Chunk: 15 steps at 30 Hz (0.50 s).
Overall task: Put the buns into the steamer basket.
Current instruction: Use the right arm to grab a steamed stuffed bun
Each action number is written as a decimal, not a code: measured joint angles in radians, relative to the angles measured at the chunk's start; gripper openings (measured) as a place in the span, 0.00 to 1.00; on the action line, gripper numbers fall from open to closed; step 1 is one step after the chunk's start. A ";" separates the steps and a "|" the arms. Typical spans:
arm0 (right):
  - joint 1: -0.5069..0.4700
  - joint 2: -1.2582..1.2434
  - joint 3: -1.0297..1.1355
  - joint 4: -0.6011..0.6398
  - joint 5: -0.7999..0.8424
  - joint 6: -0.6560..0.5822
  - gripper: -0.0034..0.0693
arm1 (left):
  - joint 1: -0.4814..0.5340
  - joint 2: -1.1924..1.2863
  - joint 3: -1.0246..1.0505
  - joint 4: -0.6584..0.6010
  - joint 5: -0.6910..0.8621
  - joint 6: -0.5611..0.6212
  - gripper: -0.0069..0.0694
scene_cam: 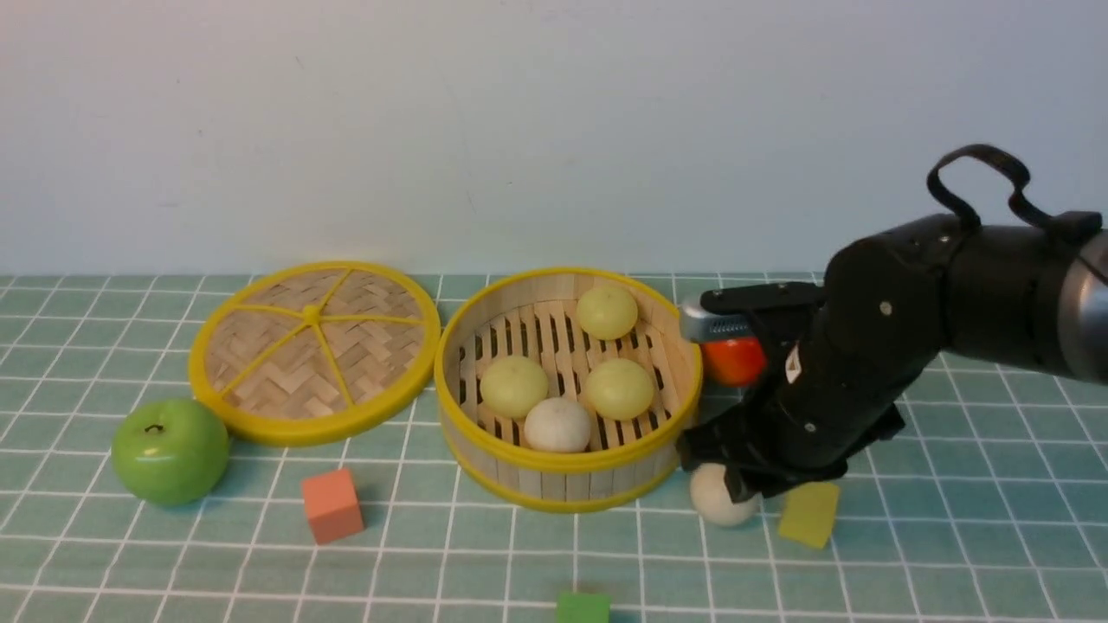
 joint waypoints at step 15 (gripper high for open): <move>-0.056 0.072 0.000 0.072 -0.105 -0.013 0.39 | 0.000 0.000 0.000 0.000 0.000 0.000 0.24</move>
